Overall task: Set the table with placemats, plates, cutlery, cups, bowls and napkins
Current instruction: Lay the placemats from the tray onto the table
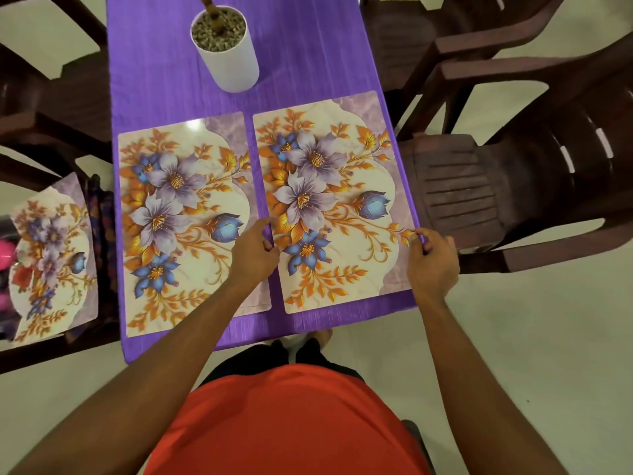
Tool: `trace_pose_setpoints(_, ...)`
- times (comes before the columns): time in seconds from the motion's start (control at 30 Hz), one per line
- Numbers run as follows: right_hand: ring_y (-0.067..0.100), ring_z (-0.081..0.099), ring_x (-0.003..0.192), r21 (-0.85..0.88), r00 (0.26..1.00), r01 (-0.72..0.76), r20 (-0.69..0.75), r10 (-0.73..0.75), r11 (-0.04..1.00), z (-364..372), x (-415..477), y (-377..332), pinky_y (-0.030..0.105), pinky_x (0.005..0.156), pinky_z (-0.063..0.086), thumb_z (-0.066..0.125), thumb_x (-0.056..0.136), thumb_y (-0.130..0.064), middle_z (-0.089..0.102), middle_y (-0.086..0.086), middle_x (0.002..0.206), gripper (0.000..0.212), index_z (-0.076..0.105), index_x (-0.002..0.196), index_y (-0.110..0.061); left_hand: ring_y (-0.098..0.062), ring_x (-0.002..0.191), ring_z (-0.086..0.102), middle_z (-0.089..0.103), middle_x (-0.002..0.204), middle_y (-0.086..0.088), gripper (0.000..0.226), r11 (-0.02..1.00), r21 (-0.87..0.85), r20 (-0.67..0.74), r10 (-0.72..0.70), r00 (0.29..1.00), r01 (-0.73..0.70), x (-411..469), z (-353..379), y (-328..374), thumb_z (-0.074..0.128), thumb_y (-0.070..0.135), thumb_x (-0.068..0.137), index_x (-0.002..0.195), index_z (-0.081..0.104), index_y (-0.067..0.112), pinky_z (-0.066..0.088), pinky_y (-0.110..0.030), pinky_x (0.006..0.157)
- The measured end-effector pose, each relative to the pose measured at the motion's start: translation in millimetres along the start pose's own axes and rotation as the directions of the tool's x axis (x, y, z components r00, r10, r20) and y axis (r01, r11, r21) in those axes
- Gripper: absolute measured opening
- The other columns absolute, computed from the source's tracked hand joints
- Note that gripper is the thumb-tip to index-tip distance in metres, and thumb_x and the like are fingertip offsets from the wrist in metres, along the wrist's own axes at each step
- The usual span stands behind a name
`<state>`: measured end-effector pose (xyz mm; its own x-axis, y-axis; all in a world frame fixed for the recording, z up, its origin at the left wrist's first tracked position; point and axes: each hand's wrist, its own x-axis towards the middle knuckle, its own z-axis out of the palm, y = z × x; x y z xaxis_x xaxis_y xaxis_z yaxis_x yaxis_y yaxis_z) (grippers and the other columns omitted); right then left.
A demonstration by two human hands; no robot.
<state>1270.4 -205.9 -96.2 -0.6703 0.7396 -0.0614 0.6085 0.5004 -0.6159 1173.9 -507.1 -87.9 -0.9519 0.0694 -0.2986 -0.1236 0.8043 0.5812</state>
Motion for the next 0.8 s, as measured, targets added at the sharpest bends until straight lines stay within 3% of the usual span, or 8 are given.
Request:
trace_pose_setpoints(0.17,0.023,0.066,0.089,0.008,1.0,0.002,-0.023,-0.002,1.0,5,0,4,0.025,0.071,0.043,0.062,0.098,-0.037,0.066,0.006,0.105,0.027,0.074,0.112,-0.016,-0.011,0.063,0.061,0.062,0.065,0.002,0.054,1.0,0.014,0.008,0.009,1.0,-0.009,1,2,0,0.07,0.022,0.091,0.142,0.053,0.022,0.038,-0.015,0.055)
trace_pose_setpoints(0.33,0.021,0.065,0.087,0.005,0.999,0.024,-0.049,-0.024,1.0,7,-1,3,0.025,0.071,0.044,0.06,0.099,-0.039,0.067,0.007,0.103,0.031,0.074,0.112,-0.015,-0.018,0.066,0.065,0.066,0.069,-0.003,0.059,1.0,-0.029,0.041,0.008,0.999,-0.007,2,1,-2,0.069,0.029,0.093,0.147,0.046,0.021,0.055,-0.028,0.068)
trace_pose_setpoints(0.57,0.023,0.066,0.085,-0.01,0.998,0.003,-0.065,-0.004,1.0,6,-2,-2,0.026,0.072,0.047,0.06,0.098,-0.041,0.067,0.007,0.102,0.034,0.074,0.114,-0.014,-0.021,0.063,0.069,0.069,0.072,-0.01,0.064,0.996,-0.082,0.088,-0.02,0.996,0.027,1,-5,1,0.069,0.032,0.092,0.149,0.043,0.019,0.061,-0.036,0.071)
trace_pose_setpoints(0.67,0.026,0.067,0.084,-0.056,0.997,0.023,-0.073,-0.028,0.998,4,-2,-4,0.036,0.078,0.053,0.062,0.097,-0.041,0.068,0.009,0.1,0.032,0.073,0.113,-0.015,-0.023,0.064,0.07,0.069,0.074,-0.011,0.064,0.994,-0.1,0.095,-0.032,0.995,0.042,1,-7,1,0.07,0.028,0.092,0.148,0.044,0.017,0.061,-0.037,0.07)
trace_pose_setpoints(0.8,0.027,0.065,0.088,-0.183,0.999,0.019,-0.033,-0.026,0.983,-2,-5,-17,0.034,0.085,0.036,0.059,0.098,-0.043,0.066,0.009,0.102,0.033,0.072,0.113,-0.016,-0.019,0.059,0.07,0.068,0.069,-0.008,0.057,0.989,-0.144,0.072,-0.022,0.997,0.032,-3,-10,4,0.069,0.034,0.092,0.144,0.05,0.021,0.062,-0.038,0.065)
